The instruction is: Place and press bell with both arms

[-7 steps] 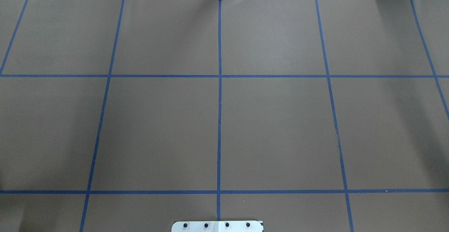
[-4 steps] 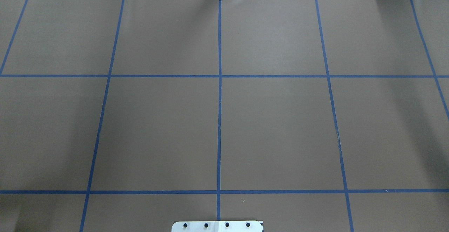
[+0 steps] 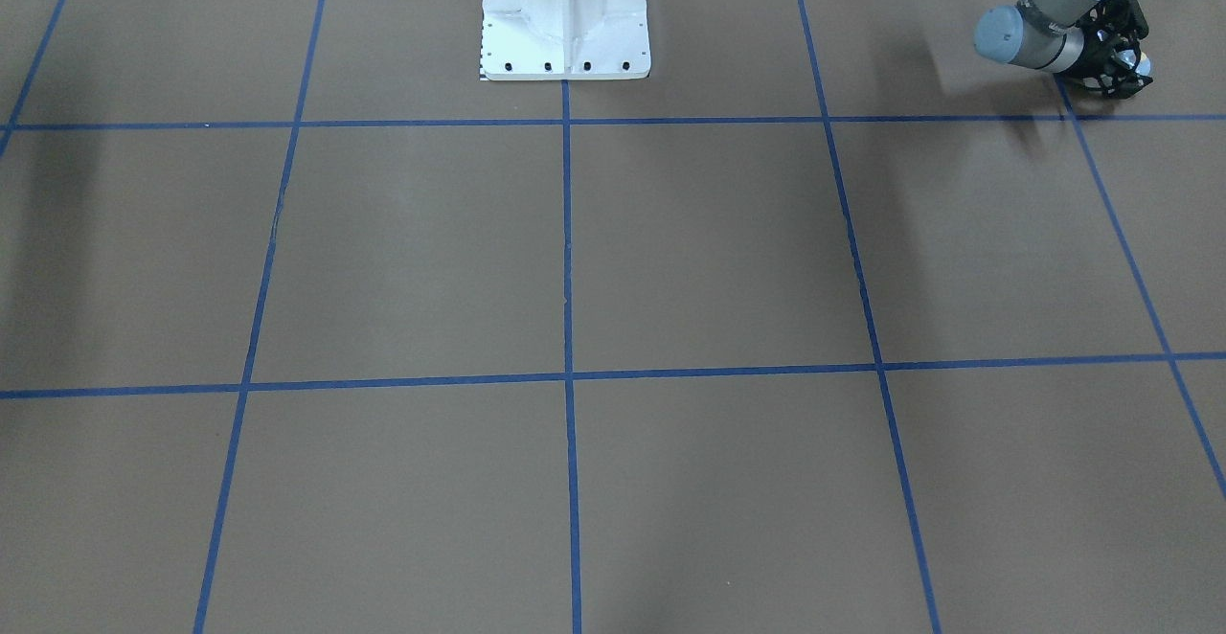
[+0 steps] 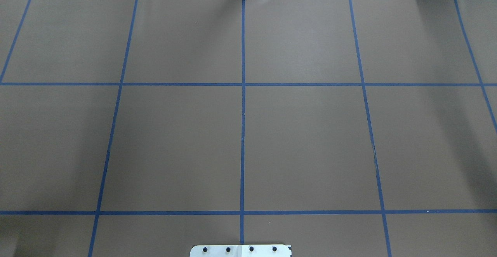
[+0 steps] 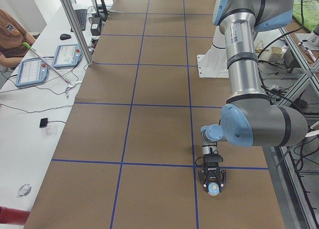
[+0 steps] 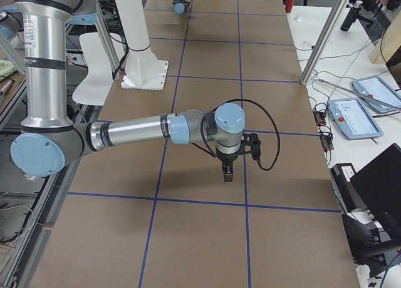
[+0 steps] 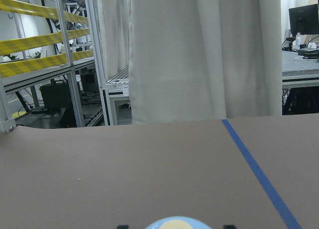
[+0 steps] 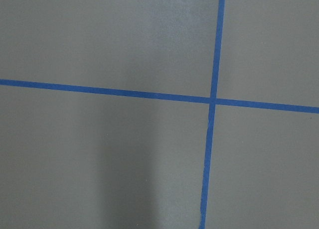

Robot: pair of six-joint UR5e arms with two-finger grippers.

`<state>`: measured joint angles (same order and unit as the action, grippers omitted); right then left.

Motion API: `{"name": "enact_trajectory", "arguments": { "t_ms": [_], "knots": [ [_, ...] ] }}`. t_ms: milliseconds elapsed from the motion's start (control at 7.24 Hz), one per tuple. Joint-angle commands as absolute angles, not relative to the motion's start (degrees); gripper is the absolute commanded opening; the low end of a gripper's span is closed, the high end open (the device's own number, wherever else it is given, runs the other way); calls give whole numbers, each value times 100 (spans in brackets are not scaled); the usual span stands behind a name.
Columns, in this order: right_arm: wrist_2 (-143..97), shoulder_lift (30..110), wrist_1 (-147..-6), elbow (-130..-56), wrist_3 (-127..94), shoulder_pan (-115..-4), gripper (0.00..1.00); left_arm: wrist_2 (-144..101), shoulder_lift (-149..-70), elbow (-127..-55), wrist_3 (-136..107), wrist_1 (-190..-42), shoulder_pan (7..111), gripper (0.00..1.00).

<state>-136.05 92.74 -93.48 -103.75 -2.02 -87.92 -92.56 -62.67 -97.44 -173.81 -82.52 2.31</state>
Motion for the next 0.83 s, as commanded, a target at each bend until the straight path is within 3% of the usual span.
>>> {"name": "enact_trajectory", "arguments": {
  "t_ms": [0, 276, 691],
  "knots": [
    [-13649, 9272, -9352, -10371, -202, -8789, 100, -9272, -5525, -10777, -16756, -8271, 229, 0],
    [-13667, 9264, -9360, -10362, -202, -8789, 100, -9273, -5257, -11459, -15483, -8174, 342, 0],
    [-13702, 9220, -9369, -10336, -202, -8789, 100, -8505, -5683, -11645, -12580, -8183, 2496, 0]
  ]
}}
